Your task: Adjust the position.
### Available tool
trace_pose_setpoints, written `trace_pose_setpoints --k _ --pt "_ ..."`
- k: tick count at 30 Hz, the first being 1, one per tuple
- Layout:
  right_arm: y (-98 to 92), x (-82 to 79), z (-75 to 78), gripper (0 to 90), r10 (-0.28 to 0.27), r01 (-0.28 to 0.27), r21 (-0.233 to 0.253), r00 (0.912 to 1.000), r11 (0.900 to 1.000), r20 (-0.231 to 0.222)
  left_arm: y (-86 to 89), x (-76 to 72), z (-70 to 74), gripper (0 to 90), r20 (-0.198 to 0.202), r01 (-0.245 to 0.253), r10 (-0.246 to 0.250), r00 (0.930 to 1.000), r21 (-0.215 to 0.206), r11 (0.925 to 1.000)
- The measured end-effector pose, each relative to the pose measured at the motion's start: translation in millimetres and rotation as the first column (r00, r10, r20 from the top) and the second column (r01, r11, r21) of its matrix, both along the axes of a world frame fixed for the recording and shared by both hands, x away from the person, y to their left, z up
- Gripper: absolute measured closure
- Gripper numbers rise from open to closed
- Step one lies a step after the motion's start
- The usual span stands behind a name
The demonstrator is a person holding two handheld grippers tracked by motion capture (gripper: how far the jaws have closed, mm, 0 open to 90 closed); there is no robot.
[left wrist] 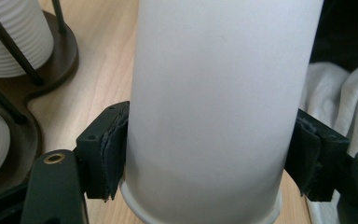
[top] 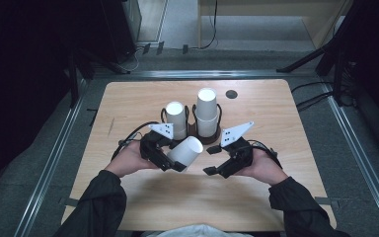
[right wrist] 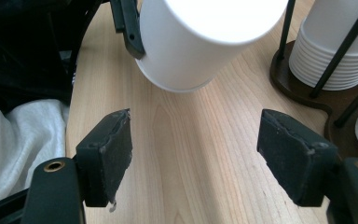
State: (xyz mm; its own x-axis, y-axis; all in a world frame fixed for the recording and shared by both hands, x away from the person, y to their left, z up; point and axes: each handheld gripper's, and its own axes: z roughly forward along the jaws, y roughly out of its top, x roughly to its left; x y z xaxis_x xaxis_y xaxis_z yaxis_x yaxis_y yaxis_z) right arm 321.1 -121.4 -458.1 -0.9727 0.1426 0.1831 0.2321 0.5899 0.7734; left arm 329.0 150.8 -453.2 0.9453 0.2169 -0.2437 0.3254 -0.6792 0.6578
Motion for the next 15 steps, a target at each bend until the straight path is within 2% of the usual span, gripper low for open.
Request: trace_pose_setpoints --k 1,3,5,6,15 --pt "0.0 0.0 0.0 26.6 0.0 0.0 0.0 1.0 1.0 0.0 0.0 0.0 0.0 24.0 0.0 0.0 0.0 1.0 0.0 1.0" --pt "2.5 -1.0 -1.6 26.6 0.006 -0.006 0.006 1.0 1.0 0.0 -4.3 -1.7 -0.9 24.1 0.008 0.024 -0.024 0.9997 0.04 0.9989" --pt "3.7 -1.5 -2.3 26.6 0.01 -0.01 0.006 0.9999 1.0 0.001 -5.6 -1.7 -1.6 24.0 0.002 0.034 -0.034 0.9994 0.049 0.9982" --pt "4.7 -1.9 -2.7 26.6 0.009 -0.009 0.005 0.9999 1.0 0.005 -7.9 -2.6 -3.2 24.0 0.002 0.045 -0.045 0.999 0.068 0.9966" --pt "10.8 -3.1 -3.8 26.5 0.03 -0.03 0.017 0.9995 0.999 0.01 -14.8 -2.0 -10.0 24.0 -0.033 0.089 -0.086 0.9957 0.106 0.9904"
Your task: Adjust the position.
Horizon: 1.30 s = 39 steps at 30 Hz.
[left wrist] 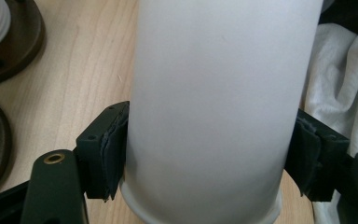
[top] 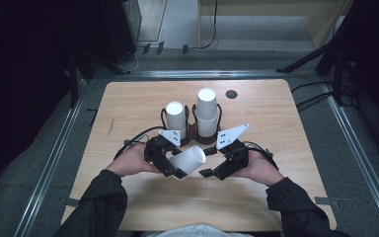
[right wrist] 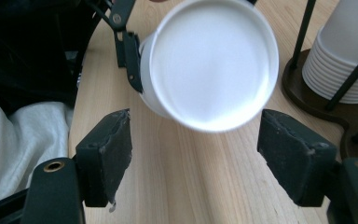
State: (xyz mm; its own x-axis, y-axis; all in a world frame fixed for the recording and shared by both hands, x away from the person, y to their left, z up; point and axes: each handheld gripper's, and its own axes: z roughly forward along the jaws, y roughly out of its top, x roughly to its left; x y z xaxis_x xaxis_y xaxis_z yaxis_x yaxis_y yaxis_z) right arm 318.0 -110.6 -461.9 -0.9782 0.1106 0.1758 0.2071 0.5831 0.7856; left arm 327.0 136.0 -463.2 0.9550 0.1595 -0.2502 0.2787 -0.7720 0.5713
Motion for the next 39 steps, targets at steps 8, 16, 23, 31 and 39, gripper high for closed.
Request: trace_pose_setpoints --k 8,16,23,31,39 --pt "9.7 0.1 -3.8 26.2 0.02 -0.02 -0.007 0.9998 1.0 0.0 -12.9 -2.2 -7.6 24.0 0.028 0.062 -0.064 0.9975 0.061 0.9962" --pt "16.2 -1.9 -6.0 32.4 0.035 -0.035 -0.027 0.9993 0.999 0.011 -17.1 -2.8 -9.5 23.5 0.016 0.085 -0.086 0.9962 0.058 0.9947" --pt "13.1 -0.7 -2.1 32.7 0.021 -0.021 -0.015 0.9996 1.0 0.017 -14.5 -1.2 -6.0 14.9 0.028 0.053 -0.053 0.9982 0.019 0.9984" --pt "5.1 3.0 1.7 32.8 -0.005 0.005 0.007 1.0 1.0 0.008 -6.3 4.5 -1.3 7.5 0.019 -0.038 0.039 0.999 -0.077 0.9963" --pt "-1.8 4.6 8.4 32.7 -0.019 0.02 0.069 0.9998 0.997 -0.005 -0.3 0.3 1.4 7.4 0.027 -0.076 0.082 0.9963 -0.17 0.9824"
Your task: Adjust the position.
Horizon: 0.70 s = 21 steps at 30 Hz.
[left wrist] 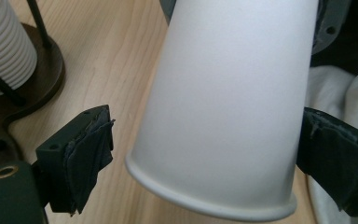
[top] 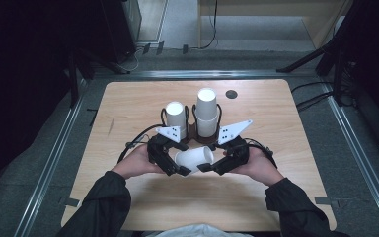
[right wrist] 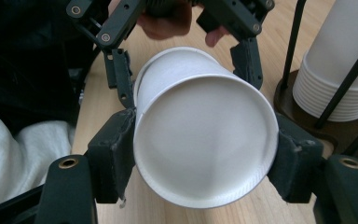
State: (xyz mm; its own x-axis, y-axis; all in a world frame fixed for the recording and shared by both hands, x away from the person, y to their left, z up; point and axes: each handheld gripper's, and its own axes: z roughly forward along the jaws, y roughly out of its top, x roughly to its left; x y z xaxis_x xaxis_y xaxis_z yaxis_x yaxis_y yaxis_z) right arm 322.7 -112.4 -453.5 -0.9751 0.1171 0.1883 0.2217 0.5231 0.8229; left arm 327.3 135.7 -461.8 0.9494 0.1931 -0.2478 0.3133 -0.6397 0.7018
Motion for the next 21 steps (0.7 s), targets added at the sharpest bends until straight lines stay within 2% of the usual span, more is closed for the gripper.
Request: trace_pose_setpoints --k 3,7,14,21 --pt "-0.6 0.1 1.7 32.8 0.003 -0.003 0.012 1.0 1.0 0.002 0.6 -1.3 0.3 7.4 0.012 -0.01 0.01 0.9999 -0.009 0.9999" --pt "-0.9 0.5 5.9 32.8 0.006 -0.006 0.043 1.0 0.999 0.0 1.5 -4.6 1.1 7.4 0.024 -0.026 0.028 0.9993 -0.062 0.9978" --pt "0.7 0.3 10.2 32.8 0.016 -0.015 0.084 0.9998 0.996 -0.013 1.9 -7.5 2.1 7.5 0.008 -0.045 0.046 0.9989 -0.125 0.9912" --pt "-2.4 2.2 14.1 32.8 0.007 -0.004 0.127 0.9998 0.992 -0.016 5.3 -8.7 1.0 7.6 0.006 -0.048 0.049 0.9988 -0.14 0.989"
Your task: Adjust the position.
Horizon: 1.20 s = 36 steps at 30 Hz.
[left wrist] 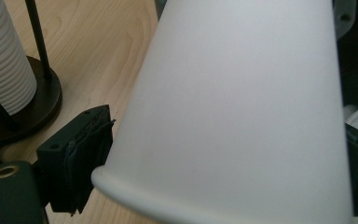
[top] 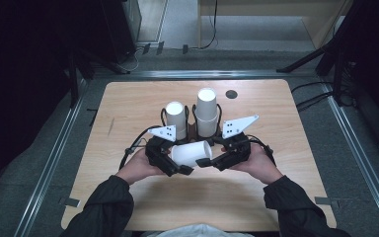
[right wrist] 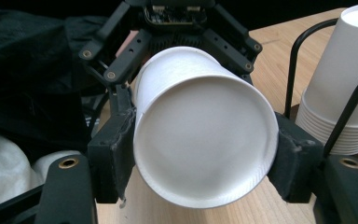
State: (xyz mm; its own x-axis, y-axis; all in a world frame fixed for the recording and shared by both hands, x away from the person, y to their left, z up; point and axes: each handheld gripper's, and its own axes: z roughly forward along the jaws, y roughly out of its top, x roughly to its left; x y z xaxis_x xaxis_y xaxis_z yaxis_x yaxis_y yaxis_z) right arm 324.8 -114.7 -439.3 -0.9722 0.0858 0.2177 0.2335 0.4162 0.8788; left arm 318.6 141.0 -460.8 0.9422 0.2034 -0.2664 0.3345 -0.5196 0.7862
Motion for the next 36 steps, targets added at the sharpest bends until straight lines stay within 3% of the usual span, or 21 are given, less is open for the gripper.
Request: trace_pose_setpoints --k 5,9,24,29,36 --pt "-5.5 0.9 2.2 32.8 -0.006 0.006 0.015 1.0 1.0 -0.003 6.3 0.0 1.7 8.0 0.001 -0.006 0.006 1.0 -0.029 0.9996" --pt "-8.0 1.5 3.0 32.8 -0.012 0.012 0.03 0.9999 0.999 -0.011 10.6 -0.3 2.7 15.6 -0.008 0.005 -0.006 0.9999 -0.061 0.9981" --pt "-6.7 1.6 2.1 32.4 -0.016 0.016 0.023 0.9998 1.0 -0.012 12.1 -0.1 5.0 19.0 0.011 0.006 -0.006 0.9999 -0.036 0.9993" --pt "-5.0 0.4 1.8 26.9 -0.022 0.022 0.015 0.9997 1.0 0.008 13.9 0.9 5.8 19.1 0.006 0.0 0.0 1.0 -0.031 0.9995" --pt "-5.7 -3.3 -3.5 22.5 -0.02 0.022 -0.06 0.9993 0.998 0.031 22.4 3.7 17.9 19.2 0.027 -0.004 0.005 0.9996 -0.011 0.9999"
